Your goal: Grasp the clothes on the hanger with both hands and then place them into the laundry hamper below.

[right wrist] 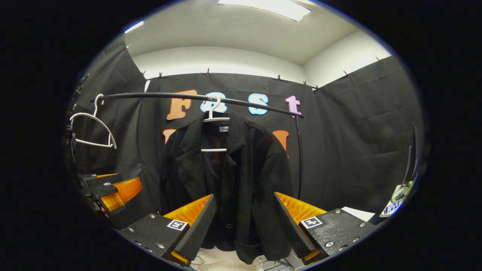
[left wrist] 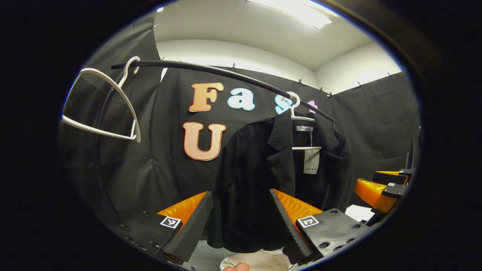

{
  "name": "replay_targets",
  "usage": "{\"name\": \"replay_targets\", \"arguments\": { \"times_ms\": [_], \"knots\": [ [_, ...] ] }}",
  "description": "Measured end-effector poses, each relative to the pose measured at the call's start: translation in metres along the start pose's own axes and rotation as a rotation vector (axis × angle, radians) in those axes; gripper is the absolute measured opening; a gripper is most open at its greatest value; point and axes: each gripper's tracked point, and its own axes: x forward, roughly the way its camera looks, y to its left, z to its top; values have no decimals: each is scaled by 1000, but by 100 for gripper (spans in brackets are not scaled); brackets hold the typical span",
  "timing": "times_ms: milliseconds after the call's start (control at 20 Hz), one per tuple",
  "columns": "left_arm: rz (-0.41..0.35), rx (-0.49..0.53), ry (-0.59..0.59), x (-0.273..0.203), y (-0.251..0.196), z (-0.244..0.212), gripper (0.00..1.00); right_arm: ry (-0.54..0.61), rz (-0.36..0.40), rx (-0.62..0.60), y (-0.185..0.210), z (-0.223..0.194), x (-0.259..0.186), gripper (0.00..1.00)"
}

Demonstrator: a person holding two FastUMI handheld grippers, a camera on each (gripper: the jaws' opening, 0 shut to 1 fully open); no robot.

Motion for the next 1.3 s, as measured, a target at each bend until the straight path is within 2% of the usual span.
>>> {"name": "replay_targets", "arguments": {
  "times_ms": [150,200,250,350,550,750,800,900,950,1050,1150,1200,1300],
  "knots": [
    [20,15,-13,-7,7,5,96,3,12,-17,13,-8,30,93],
    [24,13,-17,-10,8,5,100,6,6,-24,16,-11,42,93],
    [25,7,-18,-13,9,6,96,14,-1,-29,18,-13,54,93],
    [25,-10,-5,-17,11,2,96,47,-38,-36,17,-26,78,93],
    [56,-24,15,-24,26,-4,96,82,-59,-9,21,-43,117,93],
    [87,-14,15,-29,42,-3,96,79,-127,-74,2,-51,138,93],
    [95,-8,12,-30,45,-2,93,76,-139,-91,-4,-52,142,93],
    [103,1,7,-31,49,-1,93,73,-155,-115,-18,-54,148,93],
    [100,3,4,-31,48,0,96,71,-160,-114,-24,-55,149,93],
    [89,7,-2,-29,46,2,93,69,-161,-102,-35,-56,152,93],
    [72,14,-9,-26,40,4,96,72,-161,-101,-48,-56,151,84],
    [61,15,-12,-25,36,6,96,75,-160,-103,-54,-54,149,86],
    [29,10,-19,-23,24,8,96,80,-152,-102,-60,-54,147,65]
  ]
}}
